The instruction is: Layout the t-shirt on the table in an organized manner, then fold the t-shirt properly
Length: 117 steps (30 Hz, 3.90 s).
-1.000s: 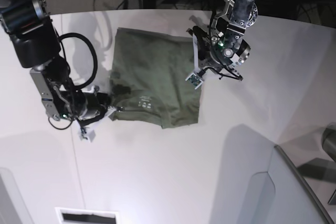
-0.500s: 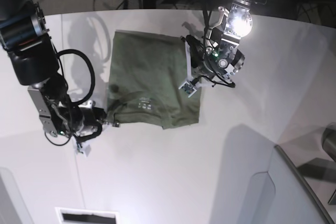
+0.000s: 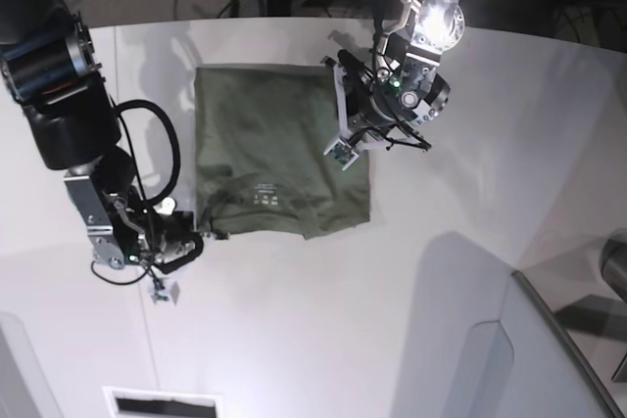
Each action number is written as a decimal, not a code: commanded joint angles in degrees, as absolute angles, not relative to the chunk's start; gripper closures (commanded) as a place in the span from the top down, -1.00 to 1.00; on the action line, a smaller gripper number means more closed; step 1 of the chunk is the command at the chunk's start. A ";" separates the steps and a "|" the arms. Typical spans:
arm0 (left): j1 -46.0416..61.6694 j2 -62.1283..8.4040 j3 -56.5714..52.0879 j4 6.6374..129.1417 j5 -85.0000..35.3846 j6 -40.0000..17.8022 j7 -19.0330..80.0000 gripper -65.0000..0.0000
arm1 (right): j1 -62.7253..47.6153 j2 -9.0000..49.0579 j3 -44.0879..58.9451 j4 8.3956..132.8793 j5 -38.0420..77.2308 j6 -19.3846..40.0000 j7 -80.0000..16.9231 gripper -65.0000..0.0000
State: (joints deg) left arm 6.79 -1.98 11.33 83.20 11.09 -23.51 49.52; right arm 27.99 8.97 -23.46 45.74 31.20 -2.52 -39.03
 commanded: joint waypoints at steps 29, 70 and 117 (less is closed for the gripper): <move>-2.15 3.12 7.43 88.04 9.45 -25.01 50.59 -1.00 | -0.57 7.78 -23.08 88.92 30.90 -7.60 -51.47 -1.00; 9.80 -0.48 7.25 88.75 5.41 -25.19 49.80 -1.00 | -6.81 5.76 -23.08 83.38 30.99 -9.45 -44.35 -1.00; 45.58 -14.29 -2.33 110.99 4.70 -25.10 27.74 -1.00 | -37.76 25.27 -4.97 113.54 30.64 -14.90 -35.56 -1.00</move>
